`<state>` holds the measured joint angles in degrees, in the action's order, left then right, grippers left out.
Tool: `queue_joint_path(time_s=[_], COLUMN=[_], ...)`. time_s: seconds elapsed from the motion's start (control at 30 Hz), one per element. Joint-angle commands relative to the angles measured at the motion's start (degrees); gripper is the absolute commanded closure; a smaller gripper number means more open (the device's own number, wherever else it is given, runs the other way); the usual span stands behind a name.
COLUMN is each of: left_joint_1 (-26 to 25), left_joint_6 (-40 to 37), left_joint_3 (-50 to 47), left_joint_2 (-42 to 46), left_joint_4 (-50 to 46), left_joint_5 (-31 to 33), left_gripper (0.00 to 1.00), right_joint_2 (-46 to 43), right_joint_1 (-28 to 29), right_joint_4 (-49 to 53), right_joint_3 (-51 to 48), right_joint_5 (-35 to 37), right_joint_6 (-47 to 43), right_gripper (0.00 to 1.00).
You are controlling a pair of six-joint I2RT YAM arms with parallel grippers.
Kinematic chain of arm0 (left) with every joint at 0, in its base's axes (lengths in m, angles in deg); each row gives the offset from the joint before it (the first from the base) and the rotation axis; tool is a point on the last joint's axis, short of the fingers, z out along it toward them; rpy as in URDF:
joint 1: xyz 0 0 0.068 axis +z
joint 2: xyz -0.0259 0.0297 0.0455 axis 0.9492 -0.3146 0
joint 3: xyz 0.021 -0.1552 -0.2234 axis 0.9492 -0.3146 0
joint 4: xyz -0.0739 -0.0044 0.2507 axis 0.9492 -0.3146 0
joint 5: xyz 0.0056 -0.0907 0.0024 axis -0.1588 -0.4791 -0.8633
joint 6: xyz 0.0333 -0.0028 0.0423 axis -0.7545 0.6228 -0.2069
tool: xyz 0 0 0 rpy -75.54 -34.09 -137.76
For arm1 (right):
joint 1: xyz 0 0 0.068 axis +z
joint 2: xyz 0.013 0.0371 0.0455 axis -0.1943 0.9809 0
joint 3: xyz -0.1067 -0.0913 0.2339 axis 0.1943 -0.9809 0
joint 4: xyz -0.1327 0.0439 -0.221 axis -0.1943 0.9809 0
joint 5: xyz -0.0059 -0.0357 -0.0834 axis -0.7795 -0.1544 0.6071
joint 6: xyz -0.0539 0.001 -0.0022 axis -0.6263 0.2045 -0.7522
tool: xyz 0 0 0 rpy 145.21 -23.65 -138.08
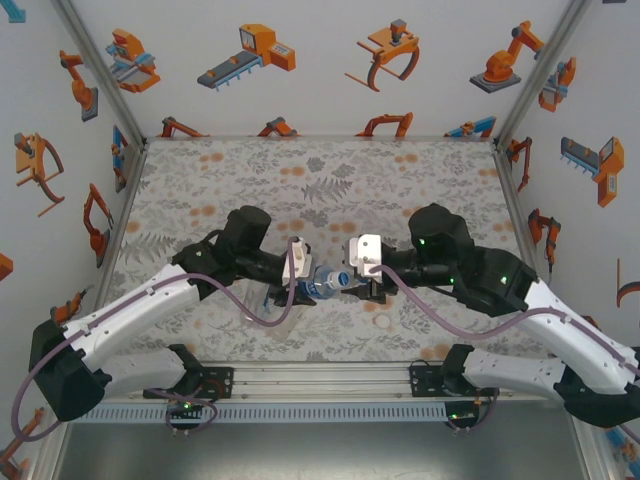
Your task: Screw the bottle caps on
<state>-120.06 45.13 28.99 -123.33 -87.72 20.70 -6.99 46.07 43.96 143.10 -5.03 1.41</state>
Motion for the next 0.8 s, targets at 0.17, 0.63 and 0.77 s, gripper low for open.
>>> queue_joint_path(time_s=[0.17,0.63,0.77], left_joint_1=[-0.20,-0.20,-0.16], left_joint_6=[-1.74,1.28,2.89], left_joint_3=[1.70,1.29,-0.40], left_joint_2=[0.54,0.18,-0.76], left_joint_4=[-1.39,2.69,8.69], left_joint_5=[-2.36,2.41,5.38], left_gripper=[1.00,1.00,1.00], right_joint_2=[0.85,0.80,1.86], right_joint_1=[0.64,0.77,0.80], right_joint_4=[-3.04,-10.69,-9.86], right_joint_3=[-1.06,-5.10,-5.90], right_joint_5=[-2.96,13.00,26.15], right_joint_6=[-0.80,22.78,48.90], right_gripper=[0.55,1.00,1.00])
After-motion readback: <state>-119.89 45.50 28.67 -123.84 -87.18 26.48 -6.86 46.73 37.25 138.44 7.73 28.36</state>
